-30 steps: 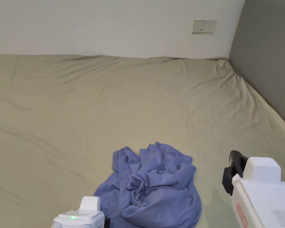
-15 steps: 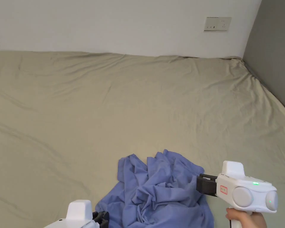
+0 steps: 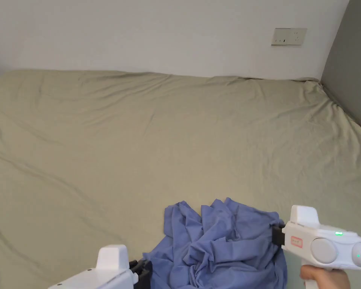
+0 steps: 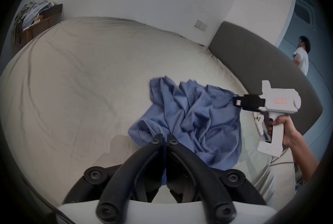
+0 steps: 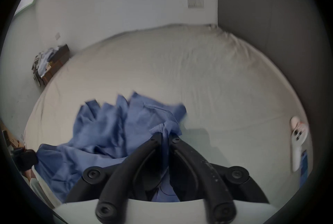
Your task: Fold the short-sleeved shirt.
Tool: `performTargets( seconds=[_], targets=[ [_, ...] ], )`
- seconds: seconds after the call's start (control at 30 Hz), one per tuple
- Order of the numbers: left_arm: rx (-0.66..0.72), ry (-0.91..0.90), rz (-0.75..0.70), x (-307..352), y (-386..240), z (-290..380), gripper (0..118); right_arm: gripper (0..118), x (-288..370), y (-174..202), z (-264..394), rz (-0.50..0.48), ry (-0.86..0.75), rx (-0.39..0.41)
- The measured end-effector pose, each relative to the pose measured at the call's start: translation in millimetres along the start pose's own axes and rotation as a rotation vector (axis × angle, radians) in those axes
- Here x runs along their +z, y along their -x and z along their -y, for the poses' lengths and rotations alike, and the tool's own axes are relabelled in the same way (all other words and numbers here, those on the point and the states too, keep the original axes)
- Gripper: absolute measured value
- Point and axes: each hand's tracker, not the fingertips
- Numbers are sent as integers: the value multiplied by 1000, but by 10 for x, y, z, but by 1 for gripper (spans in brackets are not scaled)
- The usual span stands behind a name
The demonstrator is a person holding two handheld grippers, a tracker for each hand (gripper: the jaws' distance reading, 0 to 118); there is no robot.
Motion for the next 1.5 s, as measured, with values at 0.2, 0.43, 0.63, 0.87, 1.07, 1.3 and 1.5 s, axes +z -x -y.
performTargets(
  seconds=[0.2, 0.43, 0.63, 0.87, 1.07, 1.3, 1.5],
  targets=[
    [-17, -185, -41, 356, 176, -798, 2, 7, 905, -21, -736, 42, -216, 97],
    [-82, -399, -158, 875, 276, -2286, 2, 7, 1597, 42, -1765, 119, -428, 172],
    [-137, -514, -218, 1104, -23, -3446, 2, 7, 1819, 269, -2574, 109, -537, 180],
    [-251, -671, -382, 1128, -333, -4374, 2, 7, 2094, 662, -3177, 129, -672, 223],
    [-239, -736, -450, 961, -225, -4619, 2, 7, 1936, 832, -3409, 119, -716, 216],
    [-262, -630, -497, 379, 215, -4156, 2, 7, 1323, 922, -3038, 122, -652, 222],
    [-247, -445, -517, -202, 675, -3265, 1, 7, 658, 885, -2301, 100, -484, 193]
  ],
)
